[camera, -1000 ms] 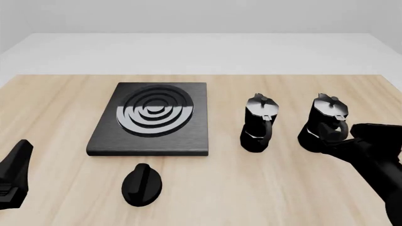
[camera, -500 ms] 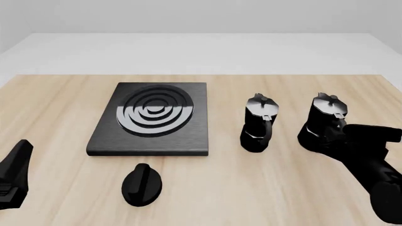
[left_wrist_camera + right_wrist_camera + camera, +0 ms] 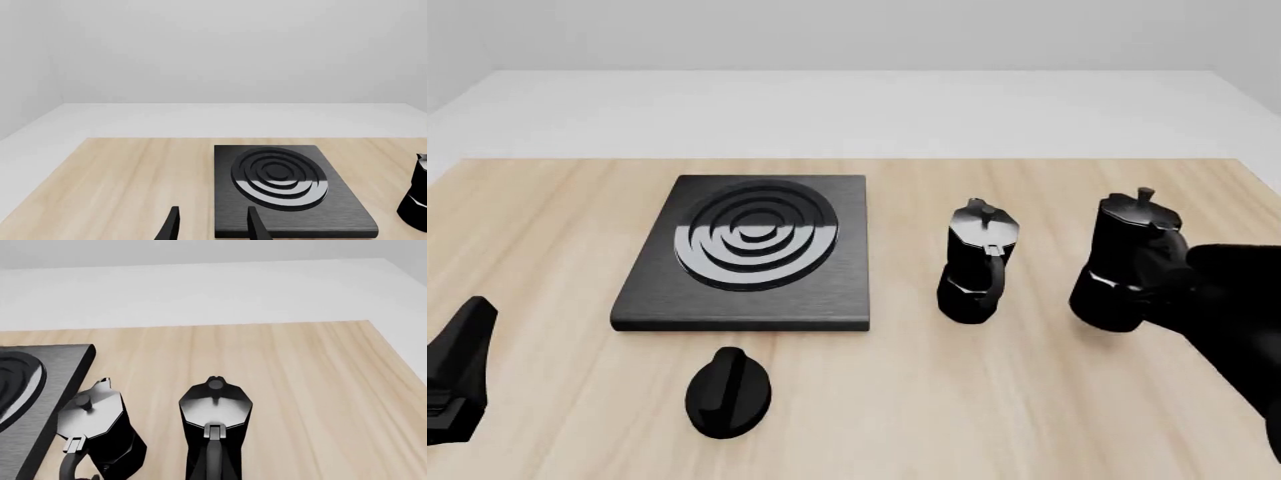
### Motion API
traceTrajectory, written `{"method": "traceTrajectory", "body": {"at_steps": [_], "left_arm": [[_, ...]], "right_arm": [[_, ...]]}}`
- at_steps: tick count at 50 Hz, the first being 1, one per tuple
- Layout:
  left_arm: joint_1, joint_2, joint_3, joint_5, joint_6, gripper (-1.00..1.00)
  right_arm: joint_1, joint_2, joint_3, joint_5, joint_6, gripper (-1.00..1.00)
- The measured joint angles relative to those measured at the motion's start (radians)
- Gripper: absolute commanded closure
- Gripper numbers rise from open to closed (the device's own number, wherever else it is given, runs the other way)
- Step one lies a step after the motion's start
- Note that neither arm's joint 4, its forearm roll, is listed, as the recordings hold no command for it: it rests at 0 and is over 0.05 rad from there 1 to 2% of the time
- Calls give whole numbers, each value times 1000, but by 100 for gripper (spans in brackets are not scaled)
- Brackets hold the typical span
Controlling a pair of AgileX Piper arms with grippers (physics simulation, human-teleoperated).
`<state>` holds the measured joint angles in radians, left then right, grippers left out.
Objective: Put the right moka pot on the stove.
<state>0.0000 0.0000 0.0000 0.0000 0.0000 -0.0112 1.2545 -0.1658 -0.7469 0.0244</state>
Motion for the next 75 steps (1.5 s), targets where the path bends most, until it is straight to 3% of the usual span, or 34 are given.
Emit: {"method": "traceTrajectory", "body": {"at_steps": [19,42,58,75], "left_arm": [[0,0,0,0,0,-100],[0,0,0,0,0,-100],[0,0,0,0,0,-100],[0,0,0,0,0,-100]], "right_arm": [[37,-347,-55,326,-32,100],[142,-536,-209,595,-56,100],[244,-514,-322,636,-64,100],[365,-403,-389,536,-67,100]]}}
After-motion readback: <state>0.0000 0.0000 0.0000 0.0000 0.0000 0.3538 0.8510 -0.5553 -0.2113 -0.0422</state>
